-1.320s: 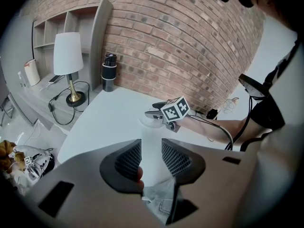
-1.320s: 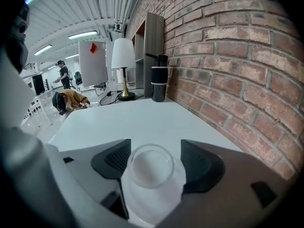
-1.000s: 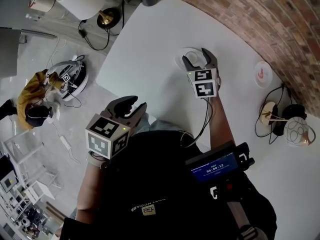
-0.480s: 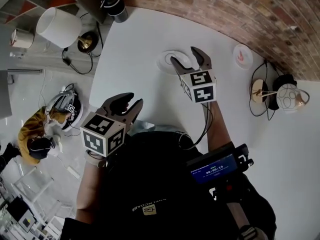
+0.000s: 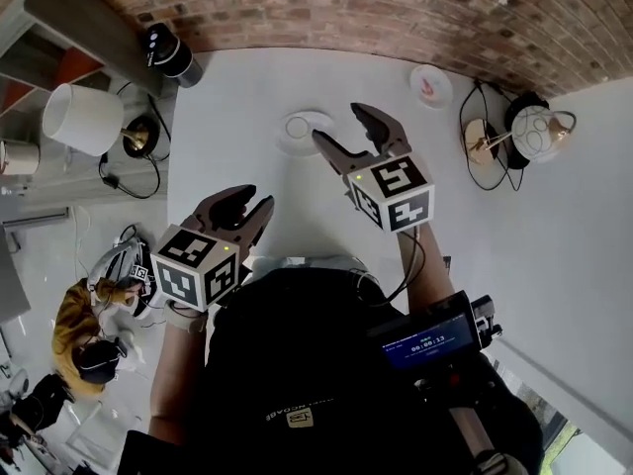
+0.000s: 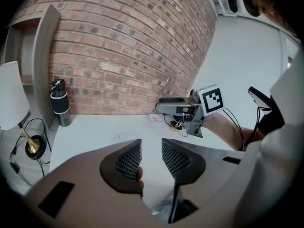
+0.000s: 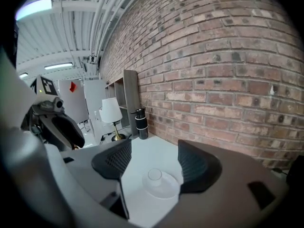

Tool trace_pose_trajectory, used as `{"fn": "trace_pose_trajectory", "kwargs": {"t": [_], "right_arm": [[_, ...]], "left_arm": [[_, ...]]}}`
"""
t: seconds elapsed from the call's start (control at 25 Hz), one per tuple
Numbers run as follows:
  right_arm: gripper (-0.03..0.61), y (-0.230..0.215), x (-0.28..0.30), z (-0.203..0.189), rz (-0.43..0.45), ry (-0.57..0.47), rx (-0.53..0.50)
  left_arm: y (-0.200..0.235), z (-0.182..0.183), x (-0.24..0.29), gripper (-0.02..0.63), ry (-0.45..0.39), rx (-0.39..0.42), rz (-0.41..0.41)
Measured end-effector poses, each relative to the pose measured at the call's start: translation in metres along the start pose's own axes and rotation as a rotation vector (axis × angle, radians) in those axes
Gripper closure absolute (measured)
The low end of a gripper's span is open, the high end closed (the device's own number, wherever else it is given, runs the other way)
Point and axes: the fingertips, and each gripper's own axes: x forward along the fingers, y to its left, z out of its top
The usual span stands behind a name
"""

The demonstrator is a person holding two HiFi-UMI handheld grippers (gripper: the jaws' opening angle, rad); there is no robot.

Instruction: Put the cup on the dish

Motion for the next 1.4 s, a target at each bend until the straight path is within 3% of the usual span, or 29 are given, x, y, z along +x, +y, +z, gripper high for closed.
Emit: {"fn": "trace_pose_trajectory", "kwargs": {"t": [0.28,0.48,0.72,1.2,1.4], "right_arm": [[0.273,0.012,-0.052,0.032,-0.049,-0.085,0.002],[0.341,0.008,-0.084,0.042,-0.110,-0.155,0.028],[0.408,0.000,-0.113,0.045,-0.147,-0.234,0.102],[0.411,-0.009,-0.132,0.041,-0.169,-0.289,0.181],[0.411,-0.011,-0.133,0.038,-0.165,-0.271,0.165]], "left_arm": [[-0.019,0.018,0.008,0.477,-0.007,0.065,-0.105],[-0.028,0.028,0.015,0.476,-0.012,0.093,-0.158],[-0.031,0.036,0.023,0.476,-0.026,0.100,-0.186],[-0.037,0.037,0.031,0.476,-0.028,0.086,-0.209],[-0.040,0.040,0.032,0.477,-0.040,0.074,-0.203]]}}
